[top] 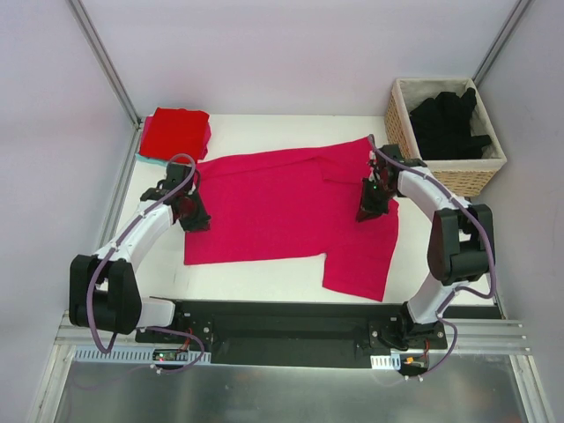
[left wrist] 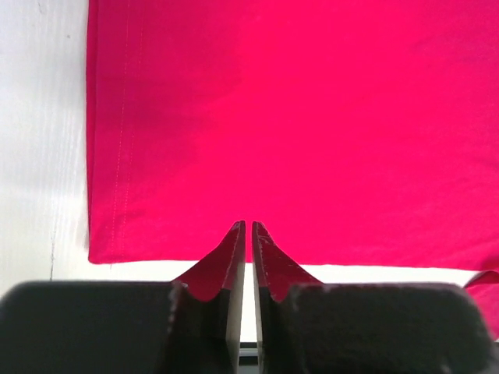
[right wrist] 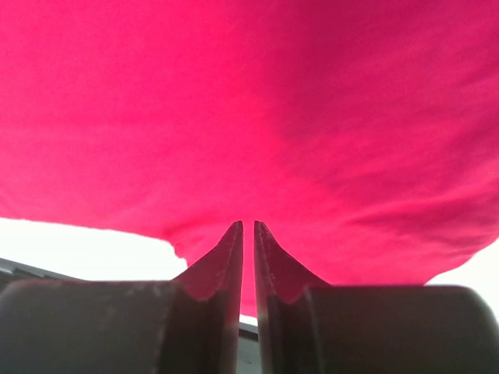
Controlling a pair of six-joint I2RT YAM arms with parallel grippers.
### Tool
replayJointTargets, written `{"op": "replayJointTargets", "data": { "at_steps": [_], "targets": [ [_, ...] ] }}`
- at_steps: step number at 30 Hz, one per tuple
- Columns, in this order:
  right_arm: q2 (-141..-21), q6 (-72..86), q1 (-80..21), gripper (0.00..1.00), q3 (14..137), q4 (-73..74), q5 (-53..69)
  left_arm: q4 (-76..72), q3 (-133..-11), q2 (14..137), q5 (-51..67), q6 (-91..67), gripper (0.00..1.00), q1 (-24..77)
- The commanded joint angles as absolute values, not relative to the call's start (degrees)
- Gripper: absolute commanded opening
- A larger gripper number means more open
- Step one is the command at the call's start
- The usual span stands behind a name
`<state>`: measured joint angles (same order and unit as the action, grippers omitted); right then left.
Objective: Fold and stack the t-shirts
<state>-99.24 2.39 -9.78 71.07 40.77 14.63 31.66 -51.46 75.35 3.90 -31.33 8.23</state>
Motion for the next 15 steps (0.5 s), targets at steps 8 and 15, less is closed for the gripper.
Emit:
{"op": "replayJointTargets", "data": {
  "at_steps": [8,15],
  "targets": [
    [-97.8,6.1,-19.0,0.01,68.6,49.9,7.0,33.0,-49.5,80.9,0.7,-33.5,0.00,8.9],
    [-100.1,7.5,-19.6,0.00,65.8,46.8,6.1,29.5,-47.6,83.6,1.0,-34.0,0.00,8.9]
  ]
}}
